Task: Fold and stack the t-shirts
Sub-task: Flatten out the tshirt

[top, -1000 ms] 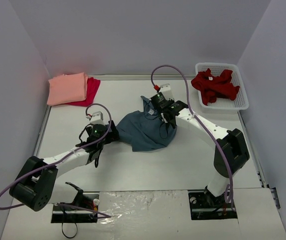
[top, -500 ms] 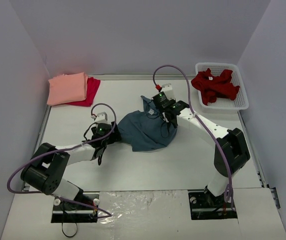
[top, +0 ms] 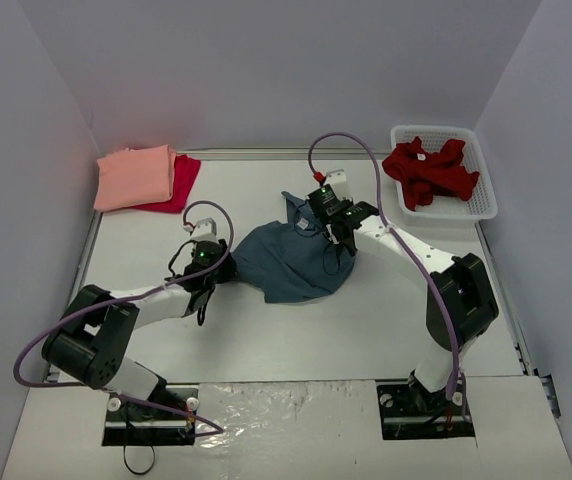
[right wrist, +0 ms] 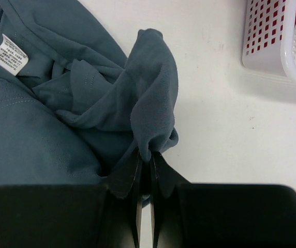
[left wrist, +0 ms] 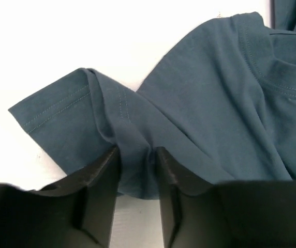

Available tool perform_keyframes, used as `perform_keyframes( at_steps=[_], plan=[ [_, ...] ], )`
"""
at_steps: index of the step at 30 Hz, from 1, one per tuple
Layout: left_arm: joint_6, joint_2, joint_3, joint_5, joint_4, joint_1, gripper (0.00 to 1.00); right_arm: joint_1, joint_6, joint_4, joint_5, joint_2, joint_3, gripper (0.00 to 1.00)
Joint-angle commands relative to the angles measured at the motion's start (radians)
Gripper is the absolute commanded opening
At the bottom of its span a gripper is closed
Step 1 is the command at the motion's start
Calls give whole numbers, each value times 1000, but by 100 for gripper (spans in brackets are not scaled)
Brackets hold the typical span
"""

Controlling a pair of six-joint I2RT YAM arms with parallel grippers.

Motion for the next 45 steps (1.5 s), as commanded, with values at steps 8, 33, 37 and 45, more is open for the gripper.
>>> perform_keyframes(
  at_steps=[8,33,37,45],
  plan=[
    [-5,27,61,32,-1,-3,2,-11,-3,-1,6,-2,-3,0],
    [231,-487,598,-238,-605,1,2,-103,-18,-27,-73,-112,362,0],
    [253,-559,612,-292,-650,0,2,-128,-18,-27,-20,-175,306,0],
    [265,-604,612,-298,-698,0,2,-152,-6,-27,-32,-232,301,0]
  ],
)
